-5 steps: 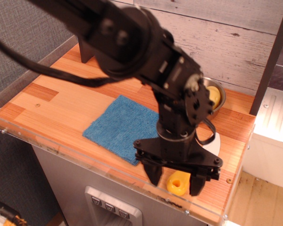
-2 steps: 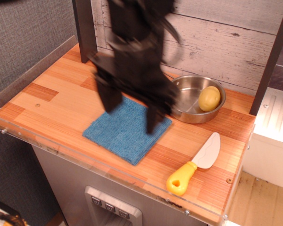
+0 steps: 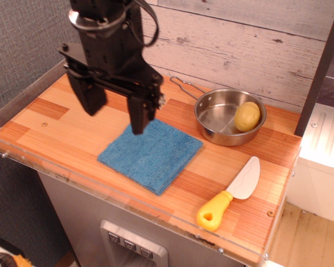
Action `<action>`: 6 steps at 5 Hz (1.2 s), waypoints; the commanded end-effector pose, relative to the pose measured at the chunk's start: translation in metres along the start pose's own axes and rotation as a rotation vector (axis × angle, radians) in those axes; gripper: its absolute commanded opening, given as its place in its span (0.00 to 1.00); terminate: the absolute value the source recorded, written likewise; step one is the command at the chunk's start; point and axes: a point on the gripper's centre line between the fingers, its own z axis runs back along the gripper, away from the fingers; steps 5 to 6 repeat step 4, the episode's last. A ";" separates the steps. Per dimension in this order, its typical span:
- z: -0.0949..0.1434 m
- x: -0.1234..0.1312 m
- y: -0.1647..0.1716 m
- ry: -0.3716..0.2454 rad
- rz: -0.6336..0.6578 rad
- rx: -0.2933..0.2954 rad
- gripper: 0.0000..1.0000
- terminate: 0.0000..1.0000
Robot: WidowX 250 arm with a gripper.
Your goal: Move yellow knife to lower right corner
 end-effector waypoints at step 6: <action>0.000 0.005 0.010 0.080 -0.102 -0.123 1.00 1.00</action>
